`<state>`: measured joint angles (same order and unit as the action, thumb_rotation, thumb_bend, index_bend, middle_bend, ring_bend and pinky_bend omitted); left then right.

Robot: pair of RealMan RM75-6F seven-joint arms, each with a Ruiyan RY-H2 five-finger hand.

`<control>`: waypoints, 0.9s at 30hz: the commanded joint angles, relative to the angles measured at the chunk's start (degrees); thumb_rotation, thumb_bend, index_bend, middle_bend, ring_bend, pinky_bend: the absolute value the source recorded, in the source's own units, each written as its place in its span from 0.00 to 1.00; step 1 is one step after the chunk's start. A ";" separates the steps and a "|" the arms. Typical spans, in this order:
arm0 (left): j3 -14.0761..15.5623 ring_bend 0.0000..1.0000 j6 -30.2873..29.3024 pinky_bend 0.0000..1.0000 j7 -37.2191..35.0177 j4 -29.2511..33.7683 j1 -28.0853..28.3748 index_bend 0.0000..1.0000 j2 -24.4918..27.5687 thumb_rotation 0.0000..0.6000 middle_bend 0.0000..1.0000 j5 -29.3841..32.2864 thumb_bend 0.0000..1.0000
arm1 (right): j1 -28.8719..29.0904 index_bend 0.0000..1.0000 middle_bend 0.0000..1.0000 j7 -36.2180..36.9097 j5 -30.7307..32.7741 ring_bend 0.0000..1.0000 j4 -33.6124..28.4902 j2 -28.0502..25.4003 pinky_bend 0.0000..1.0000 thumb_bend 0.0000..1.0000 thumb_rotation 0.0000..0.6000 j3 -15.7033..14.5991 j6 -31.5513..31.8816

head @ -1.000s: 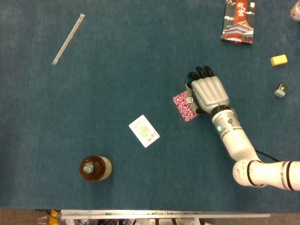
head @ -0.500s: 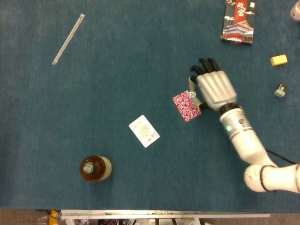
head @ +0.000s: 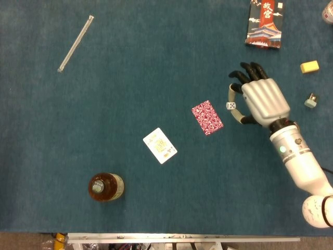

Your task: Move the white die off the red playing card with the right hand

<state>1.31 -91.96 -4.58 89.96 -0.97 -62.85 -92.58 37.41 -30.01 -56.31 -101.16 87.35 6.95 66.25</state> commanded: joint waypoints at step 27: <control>-0.12 0.13 0.07 0.09 -0.53 -0.31 -0.22 0.28 0.47 1.00 0.21 0.63 0.27 | -9.77 0.12 0.15 19.16 -25.71 0.00 9.08 0.52 0.00 0.29 1.00 -0.45 14.23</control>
<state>1.19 -91.89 -5.11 89.65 -1.19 -62.38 -91.95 28.16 -10.23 -82.52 -91.37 88.51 6.81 80.83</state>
